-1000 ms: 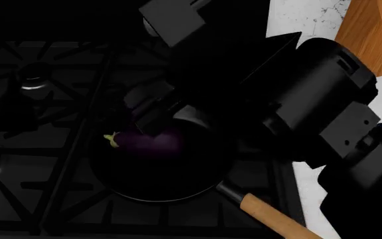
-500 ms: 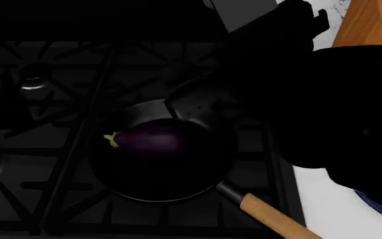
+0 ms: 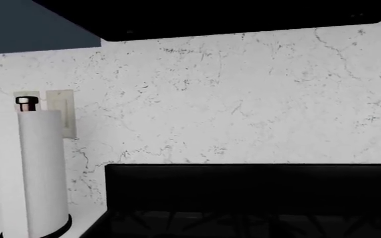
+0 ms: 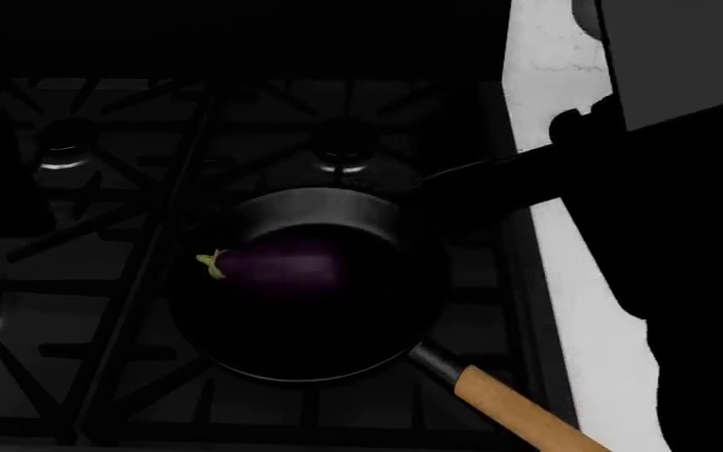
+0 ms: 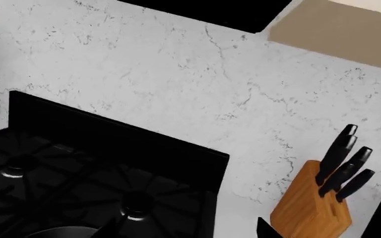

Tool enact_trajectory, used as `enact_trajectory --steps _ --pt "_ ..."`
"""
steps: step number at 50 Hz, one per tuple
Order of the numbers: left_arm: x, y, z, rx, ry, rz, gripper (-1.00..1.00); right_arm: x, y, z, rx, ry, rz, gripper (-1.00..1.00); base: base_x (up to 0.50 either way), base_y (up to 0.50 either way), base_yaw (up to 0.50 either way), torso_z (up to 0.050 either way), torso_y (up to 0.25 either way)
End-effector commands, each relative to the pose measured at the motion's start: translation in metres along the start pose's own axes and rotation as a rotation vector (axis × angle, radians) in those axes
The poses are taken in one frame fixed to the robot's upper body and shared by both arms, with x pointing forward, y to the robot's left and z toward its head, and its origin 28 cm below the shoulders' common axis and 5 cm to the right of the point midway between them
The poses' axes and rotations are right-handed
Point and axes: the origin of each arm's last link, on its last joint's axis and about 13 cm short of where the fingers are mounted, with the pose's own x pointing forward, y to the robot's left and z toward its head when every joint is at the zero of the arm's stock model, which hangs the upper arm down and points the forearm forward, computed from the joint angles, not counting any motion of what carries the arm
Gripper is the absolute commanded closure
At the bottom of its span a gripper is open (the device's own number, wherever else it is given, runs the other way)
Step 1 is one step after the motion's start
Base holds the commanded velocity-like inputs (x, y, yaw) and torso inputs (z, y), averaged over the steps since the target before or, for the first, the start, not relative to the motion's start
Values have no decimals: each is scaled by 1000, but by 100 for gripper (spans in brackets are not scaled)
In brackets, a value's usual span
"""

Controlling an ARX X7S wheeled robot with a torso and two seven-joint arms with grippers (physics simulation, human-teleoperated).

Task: Pick the eggplant from the plate and place it in the pan.

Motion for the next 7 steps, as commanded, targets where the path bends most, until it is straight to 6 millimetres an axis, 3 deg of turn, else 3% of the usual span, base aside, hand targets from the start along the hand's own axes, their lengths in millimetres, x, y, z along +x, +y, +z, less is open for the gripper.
enact_trajectory --steps 1,7 --pt "-3 0 4 -22 -21 -10 -100 -29 -2 -4 31 -57 -71 -100 0 0 0 0 0" --pt "-4 1 7 -36 -33 -9 -100 -41 -3 -5 45 -79 -94 -100 0 0 0 0 0"
